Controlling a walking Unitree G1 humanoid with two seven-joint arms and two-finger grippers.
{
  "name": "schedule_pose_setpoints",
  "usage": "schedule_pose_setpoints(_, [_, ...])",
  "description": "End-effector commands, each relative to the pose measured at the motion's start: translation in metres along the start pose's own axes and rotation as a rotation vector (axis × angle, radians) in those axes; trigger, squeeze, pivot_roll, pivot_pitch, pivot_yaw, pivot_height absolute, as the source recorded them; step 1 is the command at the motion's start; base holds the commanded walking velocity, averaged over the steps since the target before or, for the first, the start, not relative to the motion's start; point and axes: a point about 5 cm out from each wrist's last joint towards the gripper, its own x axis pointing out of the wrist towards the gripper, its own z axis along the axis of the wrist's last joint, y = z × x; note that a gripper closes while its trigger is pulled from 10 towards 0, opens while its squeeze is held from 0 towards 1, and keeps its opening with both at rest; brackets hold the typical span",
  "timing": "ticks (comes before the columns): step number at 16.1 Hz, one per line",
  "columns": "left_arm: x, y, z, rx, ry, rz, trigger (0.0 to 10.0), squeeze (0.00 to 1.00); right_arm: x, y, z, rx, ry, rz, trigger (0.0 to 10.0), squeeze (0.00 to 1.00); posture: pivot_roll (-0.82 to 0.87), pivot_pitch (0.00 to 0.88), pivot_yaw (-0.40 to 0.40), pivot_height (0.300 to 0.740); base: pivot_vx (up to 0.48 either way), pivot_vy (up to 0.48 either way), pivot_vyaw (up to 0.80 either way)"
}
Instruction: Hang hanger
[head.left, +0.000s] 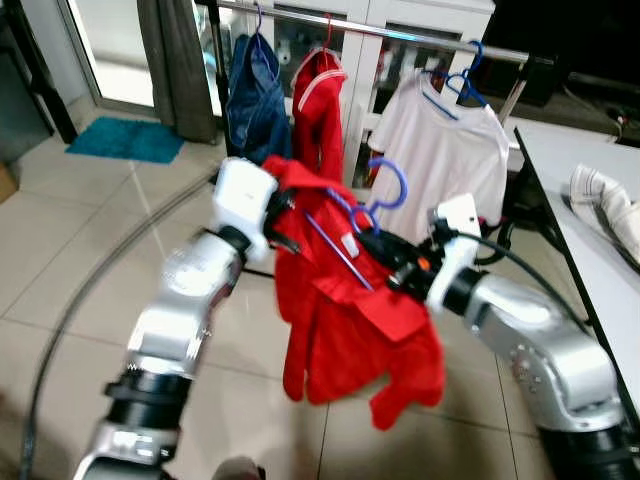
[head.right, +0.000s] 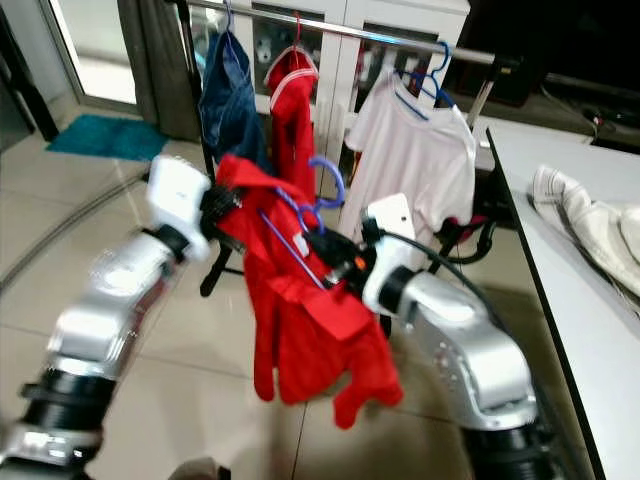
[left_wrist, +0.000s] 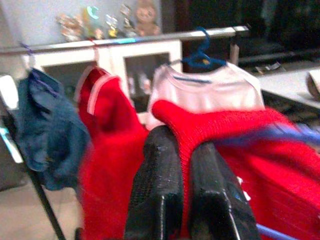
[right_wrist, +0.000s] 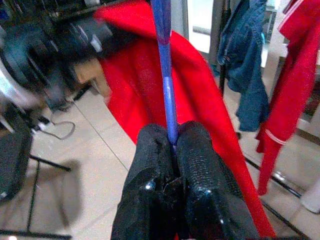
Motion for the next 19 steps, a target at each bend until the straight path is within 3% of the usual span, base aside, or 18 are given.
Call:
schedule_pose_setpoints(1, [0.000,0.009,0.017,-0.004,-0.052,0.010,0.0,0.00,-0.006,-0.005,-0.002,-0.027,0.013,-0.006,0.0,0.00,0.06,0.000,-0.088,0.740,0.000,0.000,0.00])
schedule_pose_setpoints(3, [-0.006,0.036,0.031,0.006,-0.069,0.050,0.0,0.00,-0.018,-0.006,-0.008,-0.095,0.079,0.057,0.0,0.00,0.06,0.000,-0.085,0.740,0.000,0.000,0.00])
schedule_pose_setpoints(4, [-0.010,0.053,0.033,0.052,-0.043,0.100,0.0,0.00,-0.024,-0.007,-0.009,-0.102,0.087,0.093,0.0,0.00,0.06,0.000,-0.085,0.740,0.000,0.000,0.00])
schedule_pose_setpoints(5, [-0.011,0.058,0.033,0.068,-0.027,0.115,0.0,0.00,-0.027,-0.007,-0.008,-0.100,0.085,0.110,0.0,0.00,0.06,0.000,-0.085,0.740,0.000,0.000,0.00])
schedule_pose_setpoints(6, [-0.015,0.074,0.031,0.111,0.006,0.180,0.0,0.00,-0.033,-0.004,-0.006,-0.097,0.080,0.161,0.0,0.00,0.07,0.000,-0.079,0.740,0.000,0.000,0.00])
schedule_pose_setpoints(10, [-0.025,0.110,0.025,0.147,0.086,0.263,0.0,0.00,-0.053,-0.005,0.003,-0.005,-0.001,0.268,0.0,0.00,0.07,0.000,-0.079,0.740,0.000,0.000,0.00])
schedule_pose_setpoints(13, [-0.026,0.119,0.016,0.096,0.110,0.303,0.0,0.00,-0.055,-0.004,0.008,0.041,-0.053,0.280,0.0,0.00,0.07,0.000,-0.070,0.740,0.000,0.000,0.00])
schedule_pose_setpoints(15, [-0.024,0.119,0.004,0.013,0.118,0.310,0.0,0.00,-0.053,-0.007,0.009,0.082,-0.094,0.233,0.0,0.00,0.07,0.000,-0.063,0.740,0.000,0.000,0.00])
schedule_pose_setpoints(16, [-0.022,0.113,-0.003,-0.022,0.129,0.293,0.0,0.00,-0.048,-0.012,0.012,0.109,-0.133,0.149,0.0,0.00,0.07,0.000,-0.061,0.740,0.000,0.000,0.00])
schedule_pose_setpoints(17, [-0.017,0.097,-0.007,-0.057,0.120,0.226,0.0,0.00,-0.039,-0.019,0.016,0.168,-0.188,0.039,0.0,0.00,0.07,0.000,-0.062,0.740,0.000,0.000,0.00])
schedule_pose_setpoints(19, [-0.011,0.074,-0.010,-0.082,0.108,0.126,0.0,0.00,-0.031,-0.022,0.020,0.225,-0.227,-0.034,0.0,0.00,0.07,0.000,-0.065,0.740,0.000,0.000,0.00])
